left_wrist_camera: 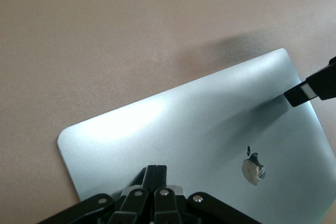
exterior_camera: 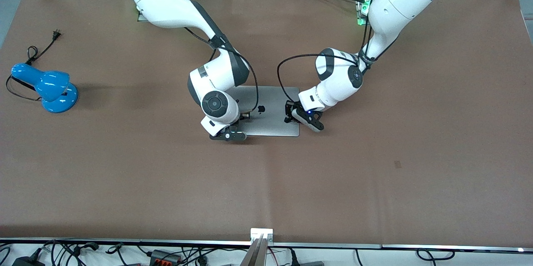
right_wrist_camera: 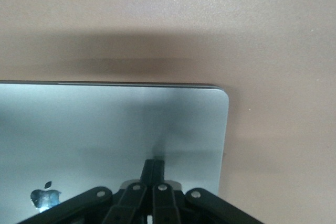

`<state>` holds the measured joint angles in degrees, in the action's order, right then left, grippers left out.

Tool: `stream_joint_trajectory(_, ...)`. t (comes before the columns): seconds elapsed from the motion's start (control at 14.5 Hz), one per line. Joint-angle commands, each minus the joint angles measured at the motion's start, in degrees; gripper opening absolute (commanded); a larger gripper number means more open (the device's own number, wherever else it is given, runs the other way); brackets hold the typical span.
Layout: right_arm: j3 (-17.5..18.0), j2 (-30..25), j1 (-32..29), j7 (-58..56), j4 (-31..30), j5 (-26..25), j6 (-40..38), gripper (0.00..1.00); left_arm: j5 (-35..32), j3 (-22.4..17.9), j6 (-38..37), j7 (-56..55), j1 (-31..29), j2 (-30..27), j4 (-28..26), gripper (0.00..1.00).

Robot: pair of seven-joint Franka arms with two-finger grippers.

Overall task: Close laptop with both arms from behind
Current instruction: 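Lift both grippers off the closed lid and draw them apart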

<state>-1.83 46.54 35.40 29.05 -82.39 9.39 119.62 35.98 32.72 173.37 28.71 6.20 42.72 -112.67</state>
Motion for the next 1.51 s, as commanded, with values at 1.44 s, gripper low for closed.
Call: stream_joint_trajectory(1.44,-7.8,-12.4,-2.1,-9.0,1.4,-3.3,-15.6,0.0,0.3,-0.6,-18.5,1.4,-6.9,-11.0,1.0,0.0)
